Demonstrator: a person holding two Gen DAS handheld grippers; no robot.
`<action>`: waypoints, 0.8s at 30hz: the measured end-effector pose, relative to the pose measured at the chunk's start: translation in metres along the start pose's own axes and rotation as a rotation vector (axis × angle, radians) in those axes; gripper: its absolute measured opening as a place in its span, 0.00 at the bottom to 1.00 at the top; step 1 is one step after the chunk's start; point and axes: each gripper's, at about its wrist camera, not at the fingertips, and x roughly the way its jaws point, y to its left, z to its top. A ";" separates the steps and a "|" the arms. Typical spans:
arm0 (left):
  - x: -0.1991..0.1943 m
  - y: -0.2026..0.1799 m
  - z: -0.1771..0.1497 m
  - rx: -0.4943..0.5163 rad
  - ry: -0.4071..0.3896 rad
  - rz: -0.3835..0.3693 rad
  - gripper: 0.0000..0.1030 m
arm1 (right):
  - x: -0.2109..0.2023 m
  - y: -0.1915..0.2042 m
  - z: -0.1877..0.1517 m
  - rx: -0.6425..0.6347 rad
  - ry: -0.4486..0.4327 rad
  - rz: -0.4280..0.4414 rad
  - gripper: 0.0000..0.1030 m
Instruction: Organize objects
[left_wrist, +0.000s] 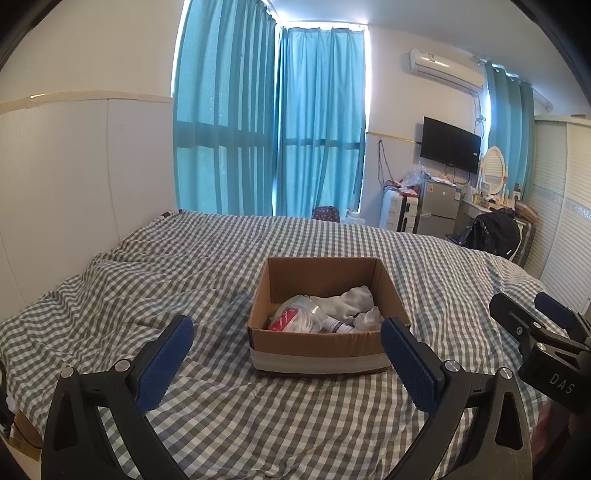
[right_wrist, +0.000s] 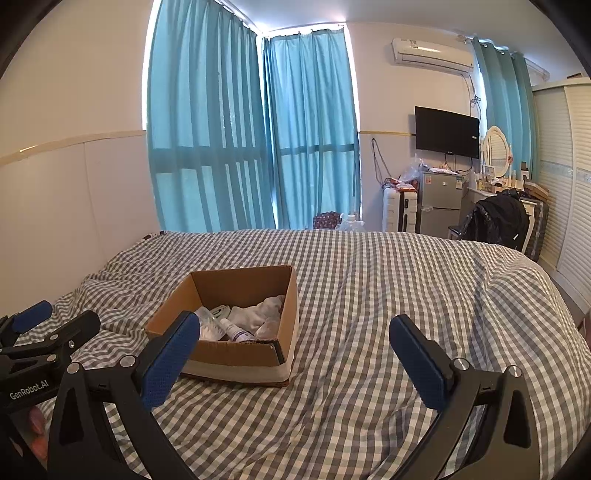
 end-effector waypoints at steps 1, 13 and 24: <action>0.000 0.000 0.000 0.000 0.000 0.001 1.00 | 0.001 0.001 0.000 0.000 0.001 0.001 1.00; 0.000 0.000 0.000 -0.003 0.000 0.003 1.00 | 0.004 0.002 -0.002 -0.001 0.009 0.000 1.00; -0.001 -0.001 -0.002 -0.003 -0.001 0.011 1.00 | 0.006 0.008 -0.005 -0.002 0.019 0.000 1.00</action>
